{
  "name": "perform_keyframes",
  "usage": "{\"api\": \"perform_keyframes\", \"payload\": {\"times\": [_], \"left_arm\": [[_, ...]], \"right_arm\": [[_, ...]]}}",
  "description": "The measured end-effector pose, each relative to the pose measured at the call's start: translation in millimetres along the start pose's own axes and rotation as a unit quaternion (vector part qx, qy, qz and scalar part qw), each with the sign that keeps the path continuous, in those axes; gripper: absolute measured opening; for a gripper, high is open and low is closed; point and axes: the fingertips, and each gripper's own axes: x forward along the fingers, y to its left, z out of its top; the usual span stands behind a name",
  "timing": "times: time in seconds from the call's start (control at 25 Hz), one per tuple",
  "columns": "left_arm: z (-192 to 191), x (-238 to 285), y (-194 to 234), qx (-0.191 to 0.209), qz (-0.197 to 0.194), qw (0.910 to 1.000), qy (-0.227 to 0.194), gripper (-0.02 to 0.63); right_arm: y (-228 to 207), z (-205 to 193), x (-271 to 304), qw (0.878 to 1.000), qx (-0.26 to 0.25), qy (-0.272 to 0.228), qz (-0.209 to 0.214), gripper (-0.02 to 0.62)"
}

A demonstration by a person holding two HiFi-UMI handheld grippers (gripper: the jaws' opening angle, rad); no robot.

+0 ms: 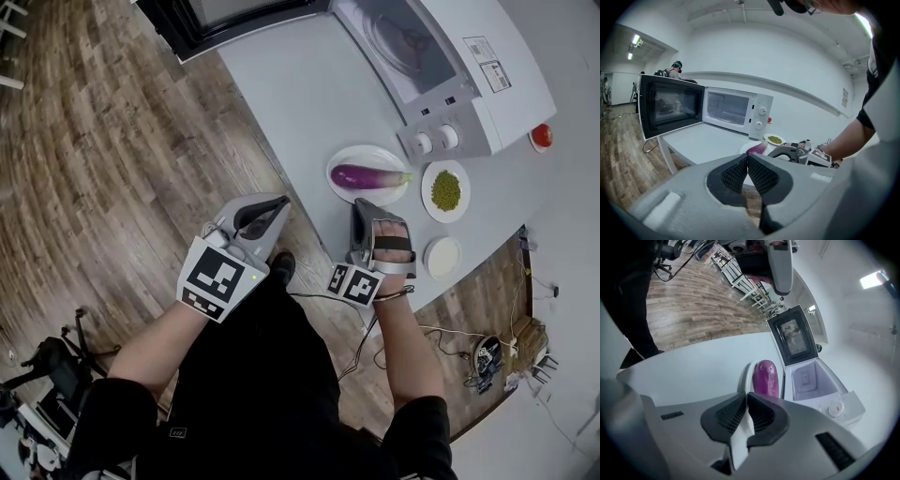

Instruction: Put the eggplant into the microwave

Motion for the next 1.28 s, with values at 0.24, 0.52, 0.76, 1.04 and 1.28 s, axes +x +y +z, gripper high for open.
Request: {"api": "perform_keyframes", "payload": {"times": [0.24, 0.52, 0.76, 1.04, 1.28], "left_arm": [[-5.4, -0.2, -0.5, 0.001, 0.000, 1.0000, 0.004, 0.009], [-5.8, -4.9, -1.1, 0.004, 0.003, 1.0000, 0.007, 0.009], [-3.8, -6.8, 2.1, 0.008, 0.008, 0.9999, 0.005, 0.009], [-8.9, -3.1, -2.4, 0.007, 0.002, 0.9999, 0.008, 0.009], [-10.8, -2.2, -4.6, 0.008, 0.001, 0.9999, 0.012, 0.009]], "right_arm": [[-0.5, 0.0, -0.4, 1.000, -0.011, 0.004, -0.027, 0.028], [-1.9, -0.2, -2.5, 0.999, -0.008, 0.008, -0.048, 0.025], [-9.2, 1.3, -5.0, 0.998, -0.005, 0.007, -0.069, 0.021], [-8.1, 1.5, -7.1, 0.997, -0.016, 0.009, -0.082, 0.021], [-9.6, 2.3, -12.2, 0.996, -0.019, 0.005, -0.091, 0.021]]}}
